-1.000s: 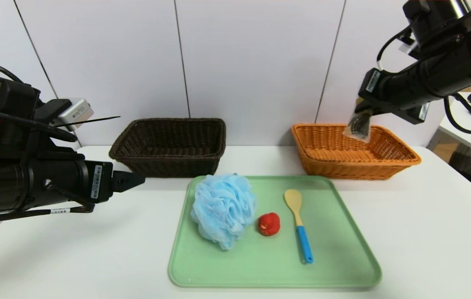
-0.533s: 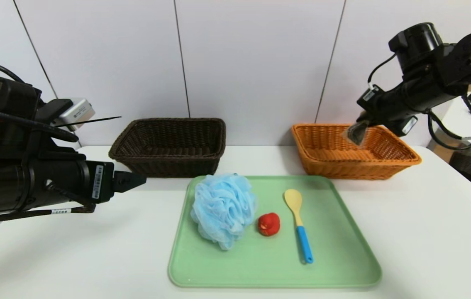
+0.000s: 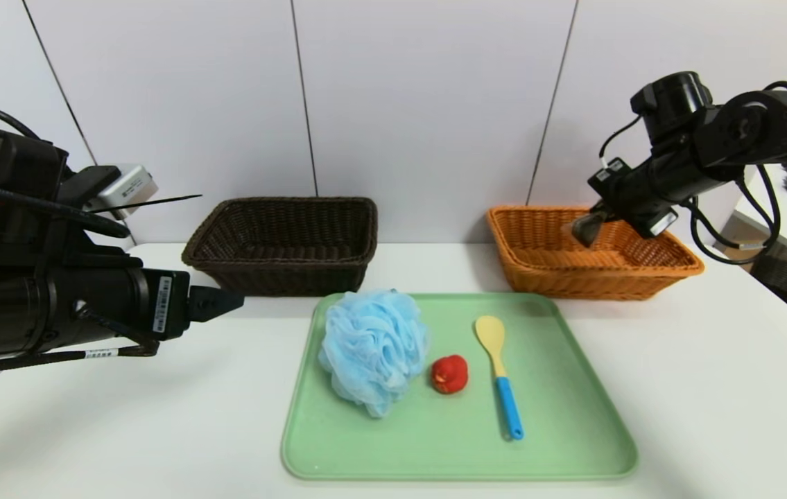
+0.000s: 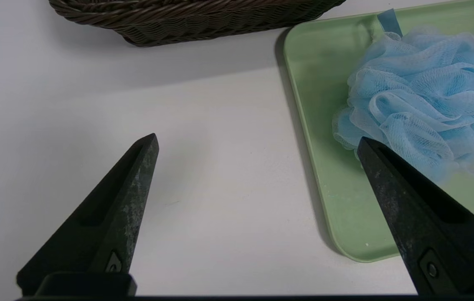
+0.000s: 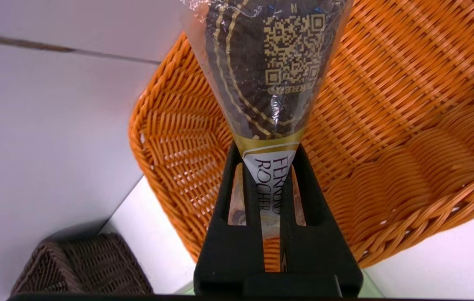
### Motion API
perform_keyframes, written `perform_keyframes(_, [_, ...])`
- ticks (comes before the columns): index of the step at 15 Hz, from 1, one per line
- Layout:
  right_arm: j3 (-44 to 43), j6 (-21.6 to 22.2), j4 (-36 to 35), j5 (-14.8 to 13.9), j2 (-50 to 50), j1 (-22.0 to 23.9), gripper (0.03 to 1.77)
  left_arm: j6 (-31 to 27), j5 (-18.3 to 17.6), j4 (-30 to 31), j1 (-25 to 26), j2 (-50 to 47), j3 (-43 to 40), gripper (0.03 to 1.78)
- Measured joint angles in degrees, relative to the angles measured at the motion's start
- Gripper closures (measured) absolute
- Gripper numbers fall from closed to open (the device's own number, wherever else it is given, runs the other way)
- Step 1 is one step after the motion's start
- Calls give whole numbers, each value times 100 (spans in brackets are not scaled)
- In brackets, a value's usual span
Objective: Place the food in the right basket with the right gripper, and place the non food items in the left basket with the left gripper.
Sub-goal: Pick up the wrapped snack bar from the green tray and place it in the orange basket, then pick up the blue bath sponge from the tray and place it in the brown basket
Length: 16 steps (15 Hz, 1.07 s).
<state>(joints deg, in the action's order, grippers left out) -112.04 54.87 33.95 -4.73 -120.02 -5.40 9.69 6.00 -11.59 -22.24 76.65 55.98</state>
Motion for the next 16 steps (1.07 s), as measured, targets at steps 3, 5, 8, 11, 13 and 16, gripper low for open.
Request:
perform_keyframes(3, [0,-16,6,7,-68,141,148,0,-5,7,-9,11,-13,12])
perform_keyframes(5, [11,-13,2,10,-88,196,117,-2,-7,5,-9,22,-11,12])
perform_keyframes(8, [17,-22,-13,7,-104,212,82,1,-2,7,-9,44,20,12])
perform_keyframes(11, [22,-77,96,-34,-46,199,58,6,1,7,-9,50,60,12])
perform_keyframes(13, [22,-265,347,-227,190,44,47,76,0,-1,-41,52,157,12])
perform_keyframes(16, [85,-885,758,-822,751,-719,35,243,50,-89,-433,94,312,12])
